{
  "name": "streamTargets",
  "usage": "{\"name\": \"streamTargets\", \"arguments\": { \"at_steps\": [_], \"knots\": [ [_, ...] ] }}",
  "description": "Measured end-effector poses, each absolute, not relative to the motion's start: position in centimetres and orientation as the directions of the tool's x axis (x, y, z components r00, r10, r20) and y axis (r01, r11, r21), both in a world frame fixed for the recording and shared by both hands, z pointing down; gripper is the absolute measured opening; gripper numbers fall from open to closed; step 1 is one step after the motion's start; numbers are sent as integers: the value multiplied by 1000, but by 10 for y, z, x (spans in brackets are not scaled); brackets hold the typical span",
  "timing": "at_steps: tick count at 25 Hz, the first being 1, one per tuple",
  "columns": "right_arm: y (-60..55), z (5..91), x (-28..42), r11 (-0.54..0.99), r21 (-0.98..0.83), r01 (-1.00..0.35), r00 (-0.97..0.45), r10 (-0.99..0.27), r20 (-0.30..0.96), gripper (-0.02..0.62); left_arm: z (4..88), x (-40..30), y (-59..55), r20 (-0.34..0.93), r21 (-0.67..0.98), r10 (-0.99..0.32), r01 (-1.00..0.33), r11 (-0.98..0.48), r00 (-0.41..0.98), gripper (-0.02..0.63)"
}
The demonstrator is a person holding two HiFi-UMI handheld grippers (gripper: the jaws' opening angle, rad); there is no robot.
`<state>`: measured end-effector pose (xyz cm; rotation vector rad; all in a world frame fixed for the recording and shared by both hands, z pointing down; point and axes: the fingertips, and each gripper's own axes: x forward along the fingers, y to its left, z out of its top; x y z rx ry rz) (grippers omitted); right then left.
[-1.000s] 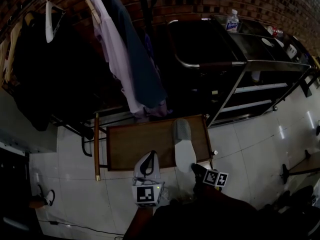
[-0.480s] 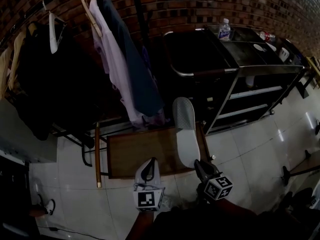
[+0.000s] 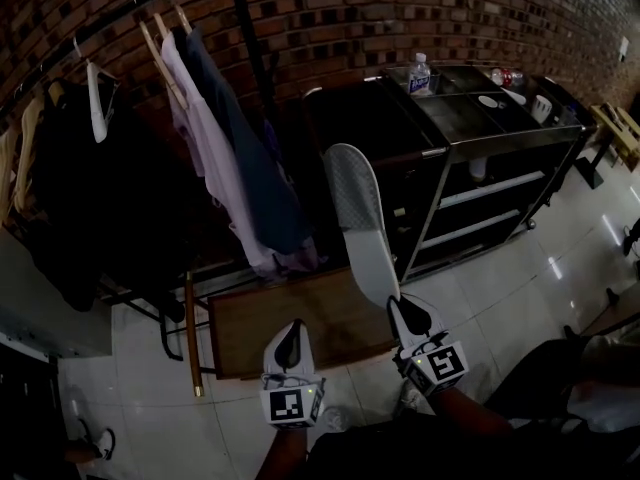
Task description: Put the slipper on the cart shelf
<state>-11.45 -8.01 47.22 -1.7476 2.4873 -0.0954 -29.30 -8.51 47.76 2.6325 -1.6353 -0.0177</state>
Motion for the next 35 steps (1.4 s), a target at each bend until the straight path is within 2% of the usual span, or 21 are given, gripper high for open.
{"name": "streamTargets", "arguments": {
  "at_steps": [7,14,20,23,29,35],
  "knots": [
    [-80,445,-91,280,-106,-954,-270,-958,-95,34,461,-278,-89,-15,29,-888,-888,-459,459,17],
    [-53,456,-55,220,-89,-971,-214,-974,-77,34,456,-245,-85,-59,38,-830,-830,-557,554,18],
    [-30,455,-25,138,-82,-987,-134,-989,-61,34,462,-220,-83,-18,59,-786,-784,-618,618,17],
    [-18,463,-10,105,-78,-991,-102,-994,-45,34,458,-208,-78,-40,49,-762,-760,-648,646,17],
    [-9,488,32,95,-74,-993,-95,-995,4,34,453,-181,-77,-58,43,-757,-756,-653,651,17],
    [-14,521,102,117,-87,-989,-121,-991,50,35,466,-126,-88,-28,-1,-787,-787,-616,616,18]
  ]
}}
